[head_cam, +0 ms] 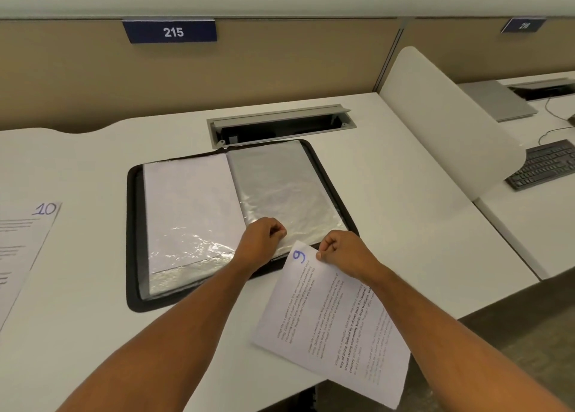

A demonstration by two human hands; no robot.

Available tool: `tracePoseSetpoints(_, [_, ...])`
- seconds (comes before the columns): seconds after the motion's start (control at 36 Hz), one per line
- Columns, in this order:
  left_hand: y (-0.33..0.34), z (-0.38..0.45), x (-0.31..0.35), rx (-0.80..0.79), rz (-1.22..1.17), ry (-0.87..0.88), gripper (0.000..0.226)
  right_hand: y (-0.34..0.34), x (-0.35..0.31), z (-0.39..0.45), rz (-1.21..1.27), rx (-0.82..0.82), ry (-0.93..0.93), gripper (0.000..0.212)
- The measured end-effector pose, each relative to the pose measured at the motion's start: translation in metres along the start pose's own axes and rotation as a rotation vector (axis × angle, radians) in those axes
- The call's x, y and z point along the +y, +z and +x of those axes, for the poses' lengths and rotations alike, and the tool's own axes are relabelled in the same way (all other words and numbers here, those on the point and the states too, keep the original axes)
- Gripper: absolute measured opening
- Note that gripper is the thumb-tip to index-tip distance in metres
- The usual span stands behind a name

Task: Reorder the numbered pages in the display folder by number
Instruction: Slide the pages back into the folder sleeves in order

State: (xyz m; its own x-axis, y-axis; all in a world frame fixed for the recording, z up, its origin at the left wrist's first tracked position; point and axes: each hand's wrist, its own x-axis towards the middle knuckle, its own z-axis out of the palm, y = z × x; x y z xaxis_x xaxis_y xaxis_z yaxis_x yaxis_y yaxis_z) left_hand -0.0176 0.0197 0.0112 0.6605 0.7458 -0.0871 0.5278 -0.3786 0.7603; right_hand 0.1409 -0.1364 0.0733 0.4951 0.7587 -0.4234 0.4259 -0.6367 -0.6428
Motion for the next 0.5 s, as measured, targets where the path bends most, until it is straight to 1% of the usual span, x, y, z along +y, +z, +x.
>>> tracePoseSetpoints(0.08, [0.0,0.0,-0.001,0.005,-0.003,-0.003,0.009,0.001,-0.003,-0.001,-0.002,-0.024,0.004,0.012])
tracePoseSetpoints(0.19, [-0.002,0.0,0.0,0.011,-0.012,0.003,0.009,0.005,-0.006,0.0,-0.008,-0.011,0.019,0.011])
tracePoseSetpoints(0.36, [-0.002,0.0,-0.001,-0.006,-0.011,0.028,0.011,0.008,-0.007,0.011,-0.035,0.16,0.09,0.018])
tracePoseSetpoints(0.5, [-0.001,-0.002,-0.001,-0.027,0.048,0.1,0.013,0.001,-0.003,0.018,0.008,0.268,0.173,0.03])
